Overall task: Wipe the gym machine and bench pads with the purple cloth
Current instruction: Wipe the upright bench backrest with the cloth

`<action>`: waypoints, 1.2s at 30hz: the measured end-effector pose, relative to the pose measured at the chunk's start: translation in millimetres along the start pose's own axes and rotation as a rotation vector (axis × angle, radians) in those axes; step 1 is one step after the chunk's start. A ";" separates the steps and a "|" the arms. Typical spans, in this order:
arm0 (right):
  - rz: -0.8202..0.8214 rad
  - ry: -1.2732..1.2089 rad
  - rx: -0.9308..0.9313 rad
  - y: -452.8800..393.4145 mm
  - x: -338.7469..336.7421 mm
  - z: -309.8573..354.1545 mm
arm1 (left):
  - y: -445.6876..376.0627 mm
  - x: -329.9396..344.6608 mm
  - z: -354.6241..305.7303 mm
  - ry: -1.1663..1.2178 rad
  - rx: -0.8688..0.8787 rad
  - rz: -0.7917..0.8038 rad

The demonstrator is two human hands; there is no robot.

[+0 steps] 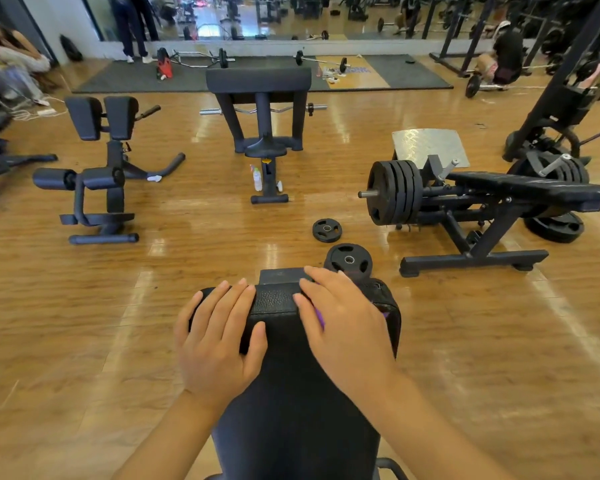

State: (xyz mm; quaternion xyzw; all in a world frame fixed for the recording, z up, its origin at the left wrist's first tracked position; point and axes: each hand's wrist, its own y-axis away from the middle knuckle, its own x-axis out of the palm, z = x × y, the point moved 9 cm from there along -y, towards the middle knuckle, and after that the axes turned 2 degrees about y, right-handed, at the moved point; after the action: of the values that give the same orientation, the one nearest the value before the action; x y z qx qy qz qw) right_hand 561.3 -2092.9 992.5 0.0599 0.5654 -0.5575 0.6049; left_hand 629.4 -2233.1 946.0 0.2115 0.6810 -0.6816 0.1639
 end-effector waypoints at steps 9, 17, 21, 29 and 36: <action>-0.064 0.041 -0.038 8.5 -19.0 -44.7 | -3.9 -1.4 0.3 -0.025 -0.064 0.005; 0.169 0.032 -0.075 -20.0 5.9 -26.3 | -4.2 -2.5 1.7 -0.036 -0.091 0.002; 0.096 0.032 -0.112 -19.4 4.7 -21.7 | -3.9 -2.1 0.9 -0.039 -0.090 0.004; -0.101 -0.059 -0.213 -10.6 -4.4 -21.9 | -4.2 -3.5 -0.3 -0.044 -0.087 -0.031; -0.079 -0.073 -0.264 -9.5 -0.4 -23.6 | -2.6 -6.9 -3.9 -0.027 -0.070 -0.089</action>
State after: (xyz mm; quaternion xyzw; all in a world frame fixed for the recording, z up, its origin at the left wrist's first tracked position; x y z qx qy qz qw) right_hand 539.8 -2079.6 989.7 -0.0630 0.6135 -0.5034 0.6051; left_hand 634.2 -2229.6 951.9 0.1661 0.7111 -0.6666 0.1499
